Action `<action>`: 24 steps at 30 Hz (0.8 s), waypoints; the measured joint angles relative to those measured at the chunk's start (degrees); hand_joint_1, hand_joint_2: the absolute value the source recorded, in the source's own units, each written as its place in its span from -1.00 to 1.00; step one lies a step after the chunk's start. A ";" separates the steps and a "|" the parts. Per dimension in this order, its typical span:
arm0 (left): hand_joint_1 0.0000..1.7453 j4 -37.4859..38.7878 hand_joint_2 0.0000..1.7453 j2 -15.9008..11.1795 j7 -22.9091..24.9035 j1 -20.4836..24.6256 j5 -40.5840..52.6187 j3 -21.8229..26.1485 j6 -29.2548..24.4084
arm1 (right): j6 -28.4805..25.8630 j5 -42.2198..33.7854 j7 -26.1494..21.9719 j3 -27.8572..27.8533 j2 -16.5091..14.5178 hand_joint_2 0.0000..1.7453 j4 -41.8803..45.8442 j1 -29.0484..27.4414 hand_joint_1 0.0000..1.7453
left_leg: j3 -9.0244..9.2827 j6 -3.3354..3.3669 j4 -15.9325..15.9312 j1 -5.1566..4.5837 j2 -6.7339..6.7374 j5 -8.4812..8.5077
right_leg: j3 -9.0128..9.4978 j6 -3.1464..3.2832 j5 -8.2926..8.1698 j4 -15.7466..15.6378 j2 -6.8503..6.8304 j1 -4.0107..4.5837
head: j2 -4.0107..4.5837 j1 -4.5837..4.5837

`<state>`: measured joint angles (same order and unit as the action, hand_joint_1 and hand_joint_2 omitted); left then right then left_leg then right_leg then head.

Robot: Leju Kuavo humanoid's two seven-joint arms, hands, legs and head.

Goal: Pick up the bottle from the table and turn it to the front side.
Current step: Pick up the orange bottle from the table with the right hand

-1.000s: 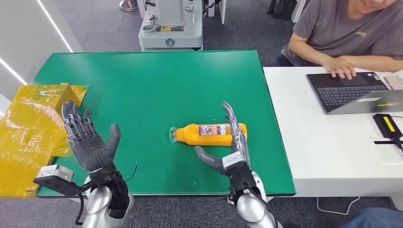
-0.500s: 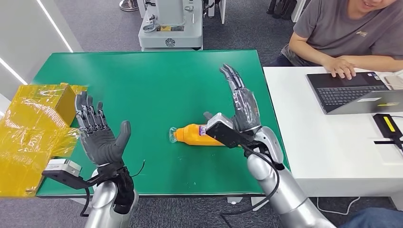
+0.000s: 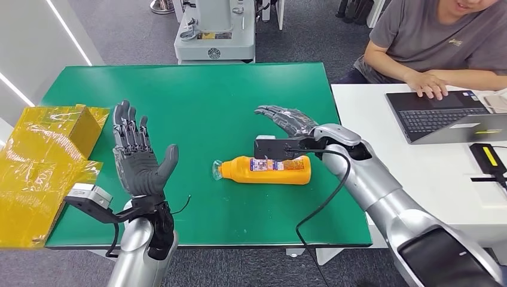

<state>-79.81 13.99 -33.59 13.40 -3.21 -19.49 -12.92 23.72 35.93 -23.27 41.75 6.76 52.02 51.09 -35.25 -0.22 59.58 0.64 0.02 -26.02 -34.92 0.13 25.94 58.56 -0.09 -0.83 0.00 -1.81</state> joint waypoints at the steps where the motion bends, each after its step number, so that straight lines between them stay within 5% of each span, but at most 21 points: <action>1: -1.00 -0.01 1.00 -0.01 0.40 0.08 0.03 -0.02 -0.01 | 3.12 -1.43 0.03 1.36 0.15 1.00 -1.63 1.23 -1.00 | 0.00 0.00 0.00 0.00 0.00 0.00 | 0.00 0.00 0.00 0.00 -0.01 0.00 | 0.00 0.00; 5: -1.00 -0.34 1.00 -0.16 1.54 0.06 0.05 -0.05 -0.17 | 10.53 -5.44 -0.23 6.98 1.03 1.00 -6.39 5.18 -1.00 | 0.00 0.00 0.00 0.00 -0.01 0.00 | 0.01 0.00 0.00 0.01 -0.02 0.00 | 0.00 0.00; 12: -1.00 -1.80 1.00 -0.74 2.25 -0.29 0.12 -0.05 -0.41 | 10.69 -8.78 -0.11 13.23 1.68 1.00 -10.15 7.41 -1.00 | 0.00 0.00 0.00 0.00 -0.02 0.00 | 0.01 0.00 0.00 0.00 -0.02 0.01 | 0.00 0.00; 24: -1.00 -3.91 1.00 -1.05 4.06 -1.44 2.08 -0.04 -0.05 | -1.30 -6.32 4.26 19.71 4.05 1.00 -12.20 3.76 -1.00 | -0.01 0.00 0.00 0.00 -0.04 0.00 | 0.01 0.00 0.00 -0.01 -0.05 0.00 | 0.00 0.00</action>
<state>-83.71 12.93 -29.53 11.96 -1.14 -19.52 -12.97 22.42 29.61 -19.00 61.47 10.81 39.82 54.85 -35.26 -0.22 59.58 0.64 -0.02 -26.02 -34.90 0.13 25.94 58.55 -0.13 -0.82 0.00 -1.81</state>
